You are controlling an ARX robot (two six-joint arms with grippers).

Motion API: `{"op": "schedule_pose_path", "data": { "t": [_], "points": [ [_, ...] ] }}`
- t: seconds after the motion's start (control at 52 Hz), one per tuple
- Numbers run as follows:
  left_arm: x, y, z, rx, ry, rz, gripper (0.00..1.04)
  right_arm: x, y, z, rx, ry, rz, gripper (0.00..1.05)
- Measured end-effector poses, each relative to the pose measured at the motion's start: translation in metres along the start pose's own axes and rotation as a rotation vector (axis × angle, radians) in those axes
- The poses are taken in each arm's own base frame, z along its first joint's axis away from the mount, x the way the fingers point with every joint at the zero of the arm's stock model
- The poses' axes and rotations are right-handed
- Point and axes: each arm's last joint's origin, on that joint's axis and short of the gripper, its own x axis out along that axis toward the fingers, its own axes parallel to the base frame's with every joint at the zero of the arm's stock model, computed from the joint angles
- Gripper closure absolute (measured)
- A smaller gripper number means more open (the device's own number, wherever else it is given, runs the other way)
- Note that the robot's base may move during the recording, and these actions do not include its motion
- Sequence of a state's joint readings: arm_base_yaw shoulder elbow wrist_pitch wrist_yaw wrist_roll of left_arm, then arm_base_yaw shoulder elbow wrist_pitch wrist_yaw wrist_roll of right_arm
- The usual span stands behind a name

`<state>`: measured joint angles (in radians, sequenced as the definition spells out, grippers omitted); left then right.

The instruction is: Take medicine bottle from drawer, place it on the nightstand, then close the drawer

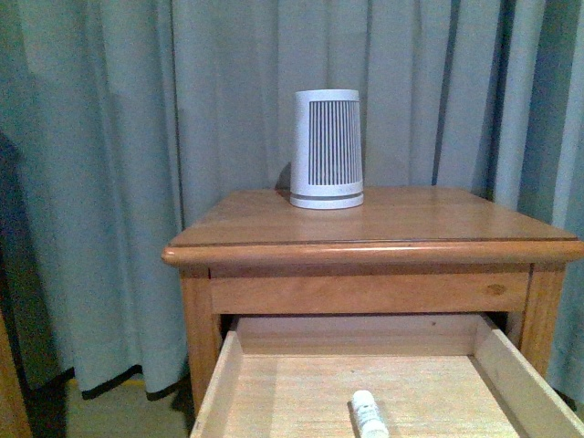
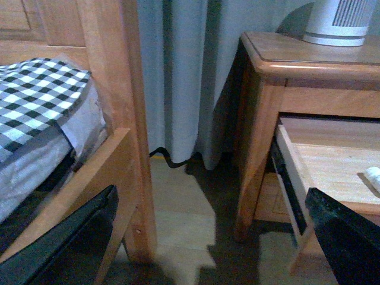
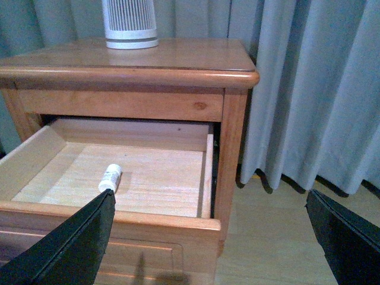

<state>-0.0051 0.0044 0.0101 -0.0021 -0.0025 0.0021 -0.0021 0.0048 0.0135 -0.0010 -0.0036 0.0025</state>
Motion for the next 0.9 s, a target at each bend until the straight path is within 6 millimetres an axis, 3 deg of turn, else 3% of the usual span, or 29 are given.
{"op": "schedule_pose_path", "data": {
  "t": [0.096,0.231,0.423,0.5,0.653,0.903],
  "points": [
    [0.000,0.000,0.000,0.000,0.000,0.001,0.07,0.000,0.000,0.000,0.000,0.000,0.000,0.07],
    [0.000,0.000,0.000,0.000,0.000,0.001,0.07,0.011,0.001,0.006,0.042,0.231,-0.077,0.07],
    [0.000,0.000,0.000,0.000,0.000,0.000,0.07,0.071,0.015,0.052,0.094,0.319,-0.032,0.07],
    [0.000,0.000,0.000,0.000,0.000,0.000,0.07,0.098,0.025,0.060,0.095,0.376,-0.003,0.07],
    [0.000,0.000,0.000,0.000,0.000,0.000,0.07,0.146,0.045,0.049,0.063,0.506,0.024,0.07],
    [0.000,0.000,0.000,0.000,0.000,0.000,0.07,0.207,0.072,0.007,0.007,0.622,0.030,0.07]
  ]
}}
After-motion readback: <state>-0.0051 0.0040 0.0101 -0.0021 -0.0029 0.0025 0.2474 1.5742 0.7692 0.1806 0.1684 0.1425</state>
